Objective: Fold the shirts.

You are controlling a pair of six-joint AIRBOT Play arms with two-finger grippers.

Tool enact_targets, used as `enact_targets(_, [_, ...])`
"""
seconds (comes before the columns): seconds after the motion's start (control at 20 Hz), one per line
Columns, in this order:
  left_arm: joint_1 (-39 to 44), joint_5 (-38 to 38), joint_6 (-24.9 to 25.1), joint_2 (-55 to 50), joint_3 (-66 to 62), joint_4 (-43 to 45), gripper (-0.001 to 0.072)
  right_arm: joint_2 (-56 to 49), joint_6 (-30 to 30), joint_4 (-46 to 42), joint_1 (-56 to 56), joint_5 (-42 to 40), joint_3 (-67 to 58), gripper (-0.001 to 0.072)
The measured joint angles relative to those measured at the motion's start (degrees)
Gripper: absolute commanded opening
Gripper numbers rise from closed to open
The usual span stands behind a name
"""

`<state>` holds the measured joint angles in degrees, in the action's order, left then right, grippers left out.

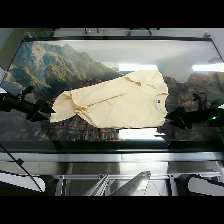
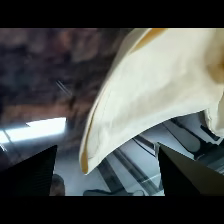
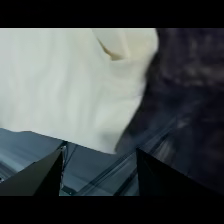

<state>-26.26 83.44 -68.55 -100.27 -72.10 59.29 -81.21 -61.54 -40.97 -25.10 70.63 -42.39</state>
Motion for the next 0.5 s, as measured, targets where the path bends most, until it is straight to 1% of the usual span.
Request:
enact_targets(0.05, [0.0, -0.74, 0.02, 0.04, 0.63, -0.04, 0.0715, -0.61, 0.02, -0.04, 0.31, -0.96, 1.14, 0.0509])
enact_targets(0.1, [0.02, -1.44, 0.07, 0.04, 1.09, 0.02, 0.0696, -1.33, 0.04, -0.09, 0.76, -1.75, 1.88, 0.0509])
enact_targets(0.25, [0.02, -3.1, 0.22, -0.74, 1.79, -0.13, 0.0698, -3.52, 0.96, 2.01, 2.95, -2.43, 3.06, 0.0507])
enact_targets(0.3, [0.02, -3.23, 0.39, -1.38, 1.86, -0.22, 0.0535, -4.31, 1.7, 2.93, 3.85, -3.06, 3.28, 0.0502])
enact_targets(0.35, [0.0, -3.96, 0.72, -2.1, 1.92, -0.26, 0.0454, -4.94, 2.47, 4.13, 4.59, -3.58, 3.39, 0.0502])
enact_targets(0.4, [0.0, -3.98, 1.31, -2.93, 1.92, -1.97, 0.0421, -5.6, 3.5, 5.86, 5.31, -4.15, 3.52, 0.0501])
enact_targets(0.45, [0.09, -3.91, 2.16, -3.5, 1.9, -3.69, 0.042, -6.14, 4.68, 7.67, 5.92, -4.72, 3.56, 0.0498])
enact_targets(0.5, [0.07, -3.89, 3.3, -3.93, 1.9, -5.07, 0.032, -6.51, 5.75, 9.05, 6.32, -5.29, 3.54, 0.0496])
